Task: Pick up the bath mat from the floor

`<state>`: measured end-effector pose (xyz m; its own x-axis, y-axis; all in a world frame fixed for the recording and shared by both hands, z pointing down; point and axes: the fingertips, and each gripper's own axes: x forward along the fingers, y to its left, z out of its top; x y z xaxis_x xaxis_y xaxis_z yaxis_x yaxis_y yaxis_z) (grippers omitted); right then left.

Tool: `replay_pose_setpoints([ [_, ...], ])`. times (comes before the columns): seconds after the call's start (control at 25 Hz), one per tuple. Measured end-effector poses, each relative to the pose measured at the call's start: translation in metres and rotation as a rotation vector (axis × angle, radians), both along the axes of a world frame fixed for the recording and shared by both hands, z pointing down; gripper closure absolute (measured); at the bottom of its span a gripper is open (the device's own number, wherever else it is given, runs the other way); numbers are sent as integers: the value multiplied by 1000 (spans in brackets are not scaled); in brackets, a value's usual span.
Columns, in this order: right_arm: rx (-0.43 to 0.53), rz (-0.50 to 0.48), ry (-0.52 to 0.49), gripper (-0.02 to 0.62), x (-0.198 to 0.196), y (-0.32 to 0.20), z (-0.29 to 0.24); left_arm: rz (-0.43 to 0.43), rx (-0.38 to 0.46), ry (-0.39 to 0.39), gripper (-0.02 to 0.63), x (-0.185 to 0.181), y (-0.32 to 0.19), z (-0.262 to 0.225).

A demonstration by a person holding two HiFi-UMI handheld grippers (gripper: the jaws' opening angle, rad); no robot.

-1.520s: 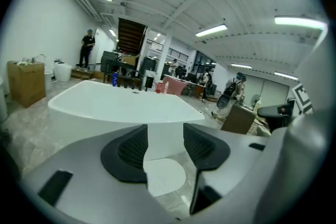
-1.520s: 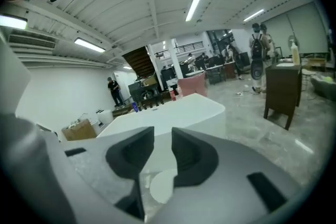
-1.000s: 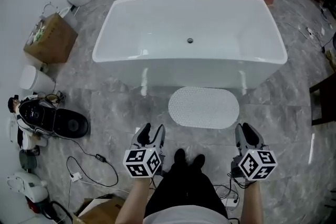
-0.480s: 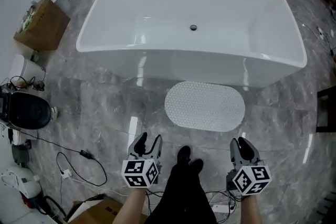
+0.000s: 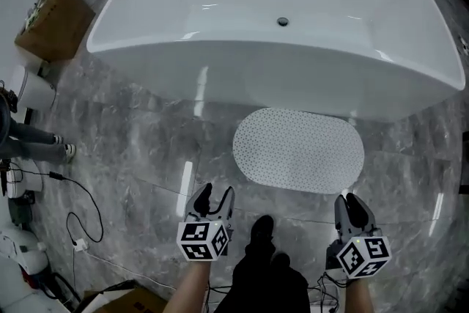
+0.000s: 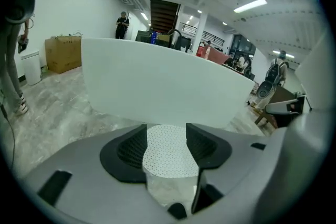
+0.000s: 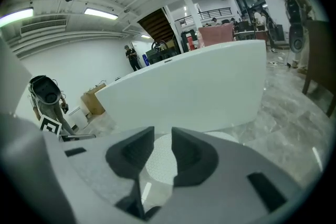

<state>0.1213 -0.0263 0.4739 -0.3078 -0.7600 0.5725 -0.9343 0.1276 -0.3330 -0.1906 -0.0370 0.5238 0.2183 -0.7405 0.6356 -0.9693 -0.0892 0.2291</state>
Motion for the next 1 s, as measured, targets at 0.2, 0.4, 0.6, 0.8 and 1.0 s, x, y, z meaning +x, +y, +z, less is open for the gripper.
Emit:
replay_pose_setpoints([
  [0.2,38,-2,-6,491,10,-5,88,-10,31,-17,366,-1,-10,92],
  [0.4,84,-3,13,491,23,-22,173,-9,72,-25,360,-5,-27,176],
  [0.6,104,-2,35,491,29,-35,246,4,88,-38,354,-7,-40,246],
  [0.8,100,-14,28,491,26,-42,294,11,63,-58,343,-11,-48,303],
  [1.0,95,-19,20,491,26,-51,320,-7,42,-65,333,-20,-66,338],
])
